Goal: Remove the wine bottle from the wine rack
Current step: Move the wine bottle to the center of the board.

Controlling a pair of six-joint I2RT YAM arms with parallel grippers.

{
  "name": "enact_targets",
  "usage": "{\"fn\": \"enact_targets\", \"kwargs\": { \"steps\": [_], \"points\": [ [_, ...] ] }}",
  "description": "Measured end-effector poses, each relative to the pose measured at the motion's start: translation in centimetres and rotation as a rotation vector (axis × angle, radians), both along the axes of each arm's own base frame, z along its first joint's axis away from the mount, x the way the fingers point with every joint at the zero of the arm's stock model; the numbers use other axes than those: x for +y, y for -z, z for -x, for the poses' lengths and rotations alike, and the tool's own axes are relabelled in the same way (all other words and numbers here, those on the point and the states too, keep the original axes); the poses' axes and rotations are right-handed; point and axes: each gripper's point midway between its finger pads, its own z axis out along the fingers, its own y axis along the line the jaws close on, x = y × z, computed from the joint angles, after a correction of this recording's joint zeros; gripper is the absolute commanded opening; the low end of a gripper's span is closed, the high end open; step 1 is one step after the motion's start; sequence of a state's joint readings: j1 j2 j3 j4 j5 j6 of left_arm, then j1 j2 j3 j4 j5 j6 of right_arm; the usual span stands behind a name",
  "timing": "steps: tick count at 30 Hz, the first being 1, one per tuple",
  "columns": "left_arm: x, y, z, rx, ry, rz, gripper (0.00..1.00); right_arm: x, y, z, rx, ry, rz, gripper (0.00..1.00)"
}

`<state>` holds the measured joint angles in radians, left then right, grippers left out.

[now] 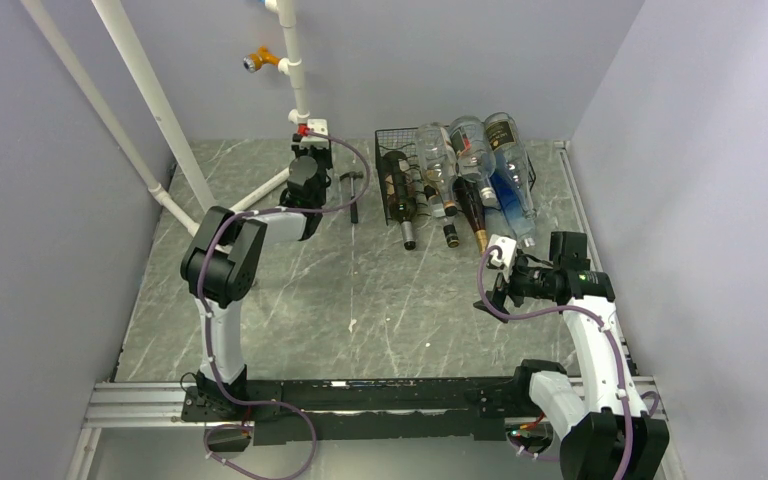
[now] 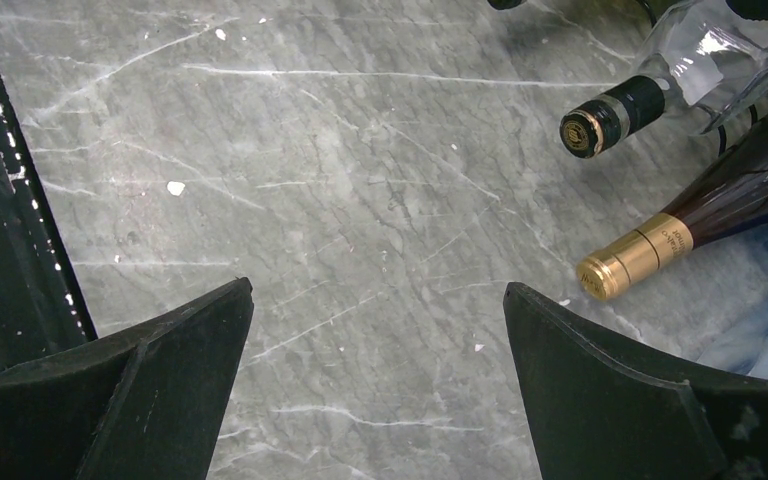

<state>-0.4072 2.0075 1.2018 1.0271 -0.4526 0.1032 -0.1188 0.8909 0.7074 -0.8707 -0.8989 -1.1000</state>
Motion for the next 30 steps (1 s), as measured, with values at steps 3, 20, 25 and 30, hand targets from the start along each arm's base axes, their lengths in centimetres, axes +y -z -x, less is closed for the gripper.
{"fn": "enact_targets", "kwargs": {
  "steps": [3, 20, 25, 30],
  "points": [
    [0.3, 0.5, -0.4, 0.009, -0.005, 0.007, 0.0, 0.0, 0.0, 0.0, 0.001, -0.001, 0.0, 1.0],
    [1.1, 1.8, -1.5, 0.033, -0.021, 0.049, 0.2, 0.0, 0.1, 0.0, 0.007, -0.002, -0.001, 1.0],
    [1.1, 1.8, -1.5, 0.033, -0.019, 0.058, 0.39, 0.0, 0.1, 0.0, 0.007, -0.002, -0.001, 1.0],
    [1.1, 2.1, -1.4, 0.033, -0.016, 0.082, 0.48, 0.0, 0.1, 0.0, 0.007, -0.002, -0.001, 1.0]
  ]
}}
